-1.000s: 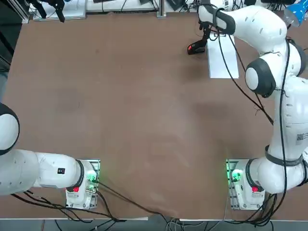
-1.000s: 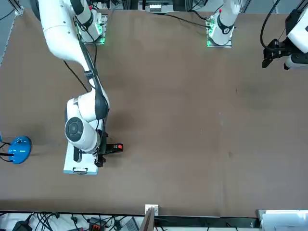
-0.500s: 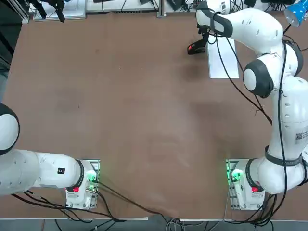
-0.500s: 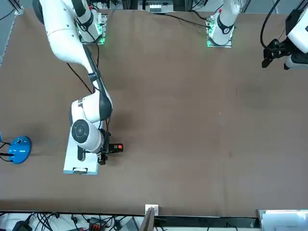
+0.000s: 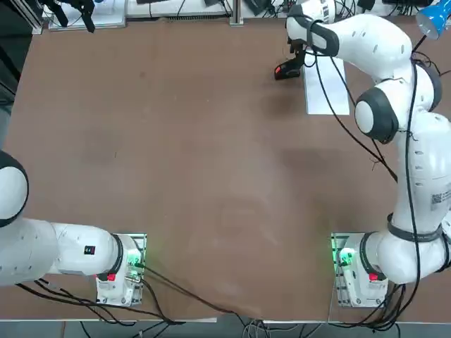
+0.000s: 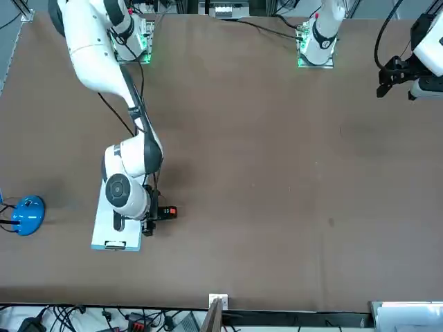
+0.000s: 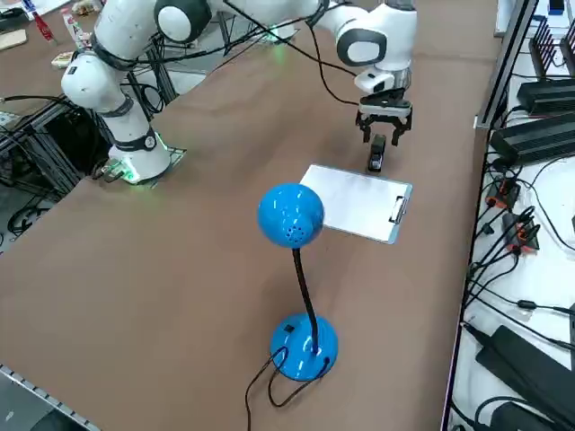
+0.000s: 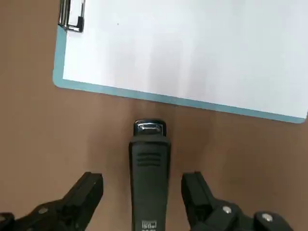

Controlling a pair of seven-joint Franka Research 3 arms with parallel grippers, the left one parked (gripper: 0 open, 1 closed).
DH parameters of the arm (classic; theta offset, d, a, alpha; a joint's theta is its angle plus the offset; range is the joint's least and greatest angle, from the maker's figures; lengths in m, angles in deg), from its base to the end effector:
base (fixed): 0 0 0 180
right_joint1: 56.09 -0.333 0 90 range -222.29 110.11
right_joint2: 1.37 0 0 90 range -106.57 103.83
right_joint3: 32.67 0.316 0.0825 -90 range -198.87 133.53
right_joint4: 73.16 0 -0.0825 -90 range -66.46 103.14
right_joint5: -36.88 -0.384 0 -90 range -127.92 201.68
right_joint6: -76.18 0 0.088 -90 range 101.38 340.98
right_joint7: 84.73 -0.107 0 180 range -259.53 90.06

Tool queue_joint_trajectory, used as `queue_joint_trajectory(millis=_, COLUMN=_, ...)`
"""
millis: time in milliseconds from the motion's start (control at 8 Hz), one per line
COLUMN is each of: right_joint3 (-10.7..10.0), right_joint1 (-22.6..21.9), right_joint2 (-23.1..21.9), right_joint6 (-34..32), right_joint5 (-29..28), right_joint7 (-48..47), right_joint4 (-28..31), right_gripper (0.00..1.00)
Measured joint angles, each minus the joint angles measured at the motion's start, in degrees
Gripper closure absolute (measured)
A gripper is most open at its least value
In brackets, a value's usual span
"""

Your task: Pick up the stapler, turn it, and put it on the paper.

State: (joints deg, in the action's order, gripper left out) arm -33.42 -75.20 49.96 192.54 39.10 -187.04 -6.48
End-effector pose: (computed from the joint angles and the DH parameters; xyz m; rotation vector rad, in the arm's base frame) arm 0.7220 0.2403 0.2491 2.3235 -2.0435 0.0382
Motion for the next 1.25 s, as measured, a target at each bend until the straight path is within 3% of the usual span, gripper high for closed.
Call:
queue_joint_trajectory(millis=500, right_joint3=0.0, right_joint1=-0.1, right_joint2=1.1, right_joint6=0.3, right_joint5=0.0, right_joint7=-0.1, right_joint4=0.0, right_gripper=0.00)
queue_joint_trajectory(millis=750, right_joint3=0.0, right_joint1=-0.1, right_joint2=1.4, right_joint6=0.4, right_joint5=0.0, right_joint7=-0.1, right_joint4=0.0, right_gripper=0.04)
queue_joint_trajectory(millis=1000, right_joint3=0.0, right_joint1=-0.1, right_joint2=1.6, right_joint6=0.6, right_joint5=0.0, right_joint7=-0.1, right_joint4=-0.1, right_gripper=0.15)
queue_joint_trajectory(millis=1250, right_joint3=0.0, right_joint1=-0.1, right_joint2=1.6, right_joint6=0.7, right_joint5=0.0, right_joint7=0.0, right_joint4=-0.2, right_gripper=0.57)
